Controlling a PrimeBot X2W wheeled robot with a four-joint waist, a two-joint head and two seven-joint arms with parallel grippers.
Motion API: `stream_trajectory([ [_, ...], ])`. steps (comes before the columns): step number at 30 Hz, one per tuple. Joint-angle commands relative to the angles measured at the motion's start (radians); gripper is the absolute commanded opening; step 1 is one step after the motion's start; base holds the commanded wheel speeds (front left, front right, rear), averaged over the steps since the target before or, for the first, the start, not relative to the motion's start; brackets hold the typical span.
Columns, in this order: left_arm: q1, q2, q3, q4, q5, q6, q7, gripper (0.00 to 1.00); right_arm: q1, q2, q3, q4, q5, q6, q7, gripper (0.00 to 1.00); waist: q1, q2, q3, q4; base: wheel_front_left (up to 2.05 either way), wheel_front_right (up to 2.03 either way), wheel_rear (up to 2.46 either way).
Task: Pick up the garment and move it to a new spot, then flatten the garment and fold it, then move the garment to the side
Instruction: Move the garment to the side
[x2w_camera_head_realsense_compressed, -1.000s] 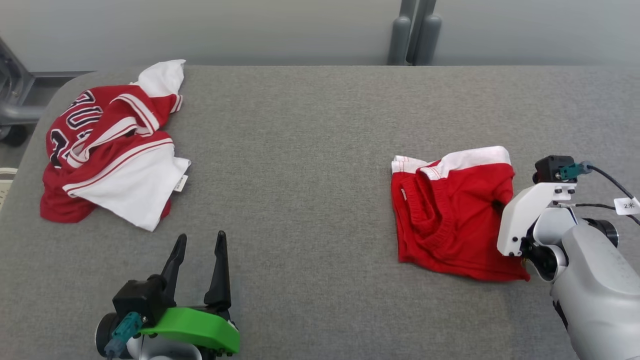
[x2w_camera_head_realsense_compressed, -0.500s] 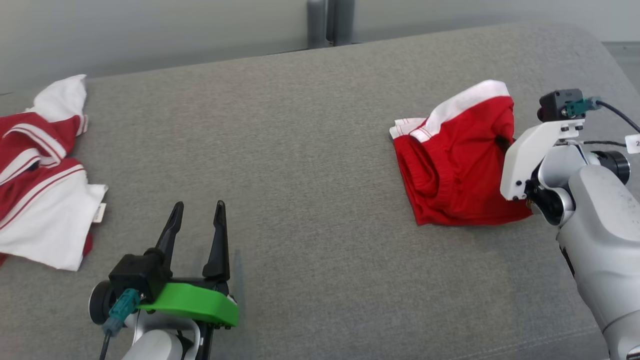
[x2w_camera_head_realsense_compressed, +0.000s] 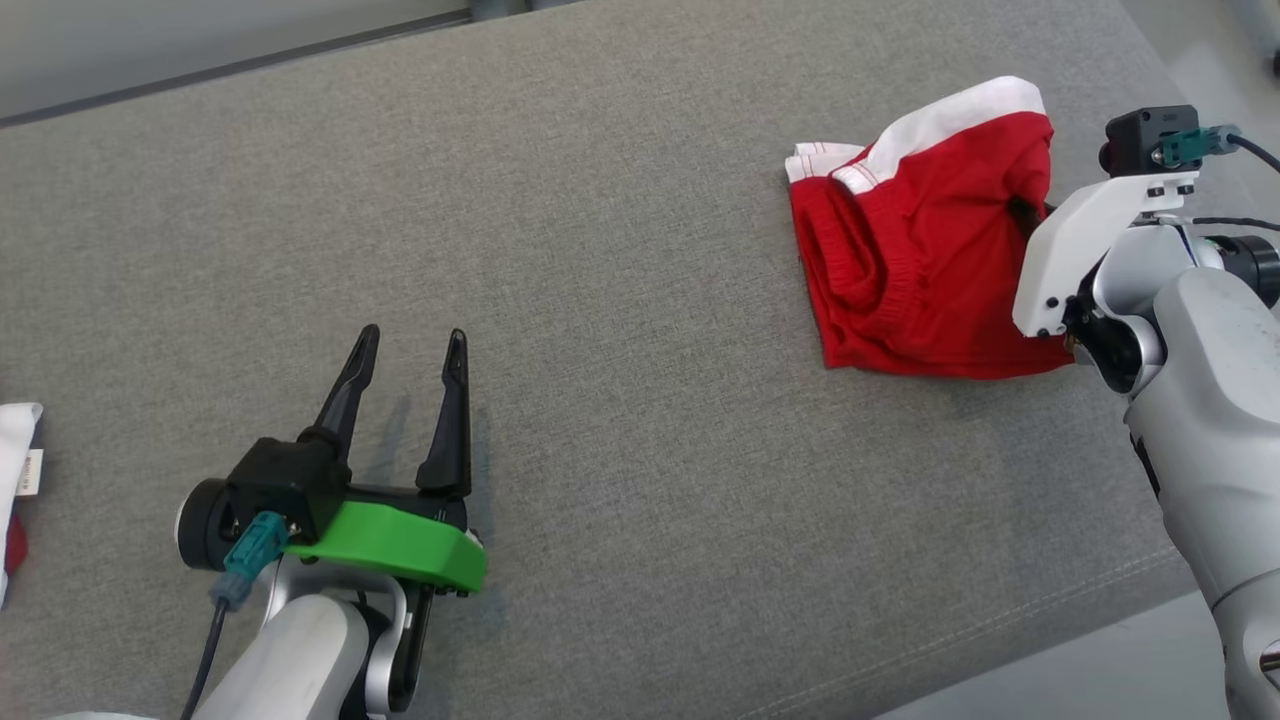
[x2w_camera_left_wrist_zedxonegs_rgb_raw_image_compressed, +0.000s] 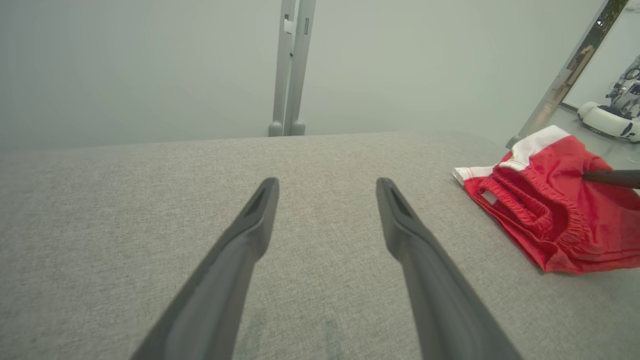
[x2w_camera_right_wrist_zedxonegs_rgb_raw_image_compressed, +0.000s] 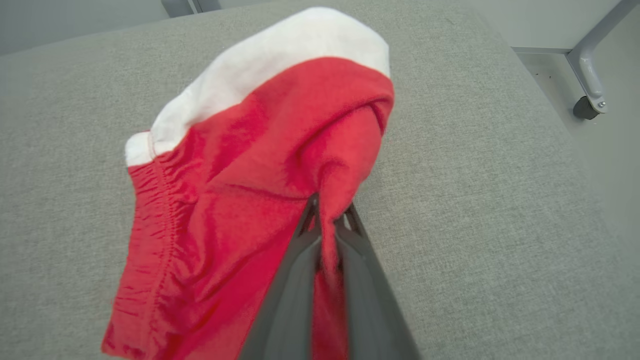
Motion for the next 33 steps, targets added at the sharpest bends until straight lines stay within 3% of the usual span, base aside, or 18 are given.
stream_trajectory([
  [1, -0.020, 0.007, 0.000, 0.003, 0.005, -0.006, 0.003, 1.00, -0.019, 0.000, -0.004, 0.008, -0.009, -0.001, -0.012, 0.00, -0.0001, 0.0000, 0.030, -0.022, 0.00, 0.00, 0.00],
  [14, -0.032, 0.030, 0.002, -0.032, 0.020, 0.013, 0.011, 1.00, -0.093, -0.046, -0.053, 0.128, -0.089, -0.001, -0.110, 0.00, -0.0001, 0.0000, 0.061, 0.062, 0.00, 0.00, 0.00],
  [25, -0.057, 0.066, -0.004, -0.102, 0.044, 0.033, 0.053, 1.00, -0.196, -0.147, -0.205, 0.281, -0.212, -0.001, -0.203, 0.00, -0.0001, 0.0000, 0.122, 0.138, 0.00, 0.00, 0.00],
  [31, -0.065, 0.078, -0.005, -0.133, 0.054, 0.046, 0.070, 1.00, -0.229, -0.165, -0.285, 0.348, -0.284, -0.001, -0.252, 0.00, -0.0001, 0.0000, 0.143, 0.151, 0.00, 0.00, 0.00],
  [32, -0.066, 0.079, -0.006, -0.135, 0.056, 0.047, 0.072, 1.00, -0.235, -0.170, -0.297, 0.355, -0.301, -0.001, -0.266, 0.04, -0.0001, 0.0000, 0.146, 0.151, 0.00, 0.00, 0.00],
  [33, -0.067, 0.079, -0.008, -0.138, 0.058, 0.049, 0.074, 1.00, -0.237, -0.174, -0.313, 0.361, -0.321, -0.001, -0.284, 0.30, -0.0001, 0.0000, 0.149, 0.151, 0.00, 0.00, 0.00],
])
